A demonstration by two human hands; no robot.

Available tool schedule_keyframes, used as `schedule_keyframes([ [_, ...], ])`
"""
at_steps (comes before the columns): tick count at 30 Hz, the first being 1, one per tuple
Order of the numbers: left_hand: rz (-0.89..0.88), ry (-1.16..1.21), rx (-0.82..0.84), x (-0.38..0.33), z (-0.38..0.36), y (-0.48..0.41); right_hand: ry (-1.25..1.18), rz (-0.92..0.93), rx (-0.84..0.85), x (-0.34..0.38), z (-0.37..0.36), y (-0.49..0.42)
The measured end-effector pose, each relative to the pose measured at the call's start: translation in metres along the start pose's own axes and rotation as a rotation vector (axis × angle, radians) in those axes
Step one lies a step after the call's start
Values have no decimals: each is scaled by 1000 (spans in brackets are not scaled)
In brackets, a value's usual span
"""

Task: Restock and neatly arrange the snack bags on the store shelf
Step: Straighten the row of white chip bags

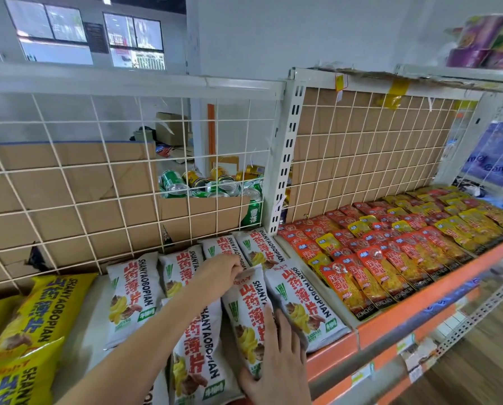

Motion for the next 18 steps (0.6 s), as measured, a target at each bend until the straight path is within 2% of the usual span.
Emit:
schedule_keyframes([
  [4, -6, 59, -102, 25, 24, 16, -93, 77, -79, 6, 7, 4],
  [8, -7, 17, -66, 56, 29, 41, -171, 293, -160, 37, 19, 11],
  [13, -17, -37, -12, 70, 25, 68, -241, 401, -18, 79, 1, 15],
  [18, 16, 28, 7, 72, 16, 76, -152, 345, 162, 94, -29, 14],
])
Point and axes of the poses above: each hand's wrist, its own y-axis away from the middle knuckle, its own z-axis out of the back of the hand, x = y × z, the point moved 10 cm from there along -y, towards the middle knuckle, and after that the axes turned 8 degrees about -y, right-handed, at the moved point
